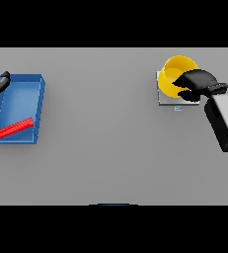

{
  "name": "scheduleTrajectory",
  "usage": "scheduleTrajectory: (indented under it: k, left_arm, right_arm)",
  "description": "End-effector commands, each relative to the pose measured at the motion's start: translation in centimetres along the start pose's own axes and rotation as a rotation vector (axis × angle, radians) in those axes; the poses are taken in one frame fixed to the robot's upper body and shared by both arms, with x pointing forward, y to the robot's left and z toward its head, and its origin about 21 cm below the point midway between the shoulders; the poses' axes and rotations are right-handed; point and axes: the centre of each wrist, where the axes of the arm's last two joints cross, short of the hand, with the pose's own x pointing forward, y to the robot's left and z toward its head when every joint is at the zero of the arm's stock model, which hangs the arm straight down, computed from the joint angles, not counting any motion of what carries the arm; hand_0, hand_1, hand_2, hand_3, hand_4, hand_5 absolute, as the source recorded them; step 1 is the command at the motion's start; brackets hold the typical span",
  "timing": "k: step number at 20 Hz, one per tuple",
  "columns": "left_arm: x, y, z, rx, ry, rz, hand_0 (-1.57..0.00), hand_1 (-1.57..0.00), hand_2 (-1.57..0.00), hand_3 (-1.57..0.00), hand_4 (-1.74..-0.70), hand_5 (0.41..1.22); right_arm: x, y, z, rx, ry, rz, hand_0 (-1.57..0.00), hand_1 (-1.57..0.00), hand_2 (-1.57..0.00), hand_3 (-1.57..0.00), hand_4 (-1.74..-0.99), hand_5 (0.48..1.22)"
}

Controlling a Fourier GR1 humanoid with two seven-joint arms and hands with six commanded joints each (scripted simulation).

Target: Pick up the red beaker and tilt it to pour out 1 green nut into yellow bowl. Pick up the yellow bowl and place it on the metallic measuring scale.

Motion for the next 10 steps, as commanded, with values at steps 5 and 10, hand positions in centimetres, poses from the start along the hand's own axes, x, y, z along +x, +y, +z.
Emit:
scheduleTrajectory:
  k: [5,10]
  left_arm:
    - [-0.30,-0.22,-0.08,-0.005,-0.006,0.000,0.00,0.00,0.00,0.00,-0.73,0.712]
    - [0.12,-0.19,-0.16,0.004,-0.006,0.004,0.00,0.00,0.00,0.00,-0.72,0.699]
  right_arm:
    - [-0.60,-0.07,0.22,0.046,0.016,0.000,-0.29,-0.48,-0.60,-0.57,-1.517,0.902]
    - [-0.63,-0.07,0.21,0.060,0.008,0.034,-0.10,-0.16,-0.25,-0.38,-1.442,0.814]
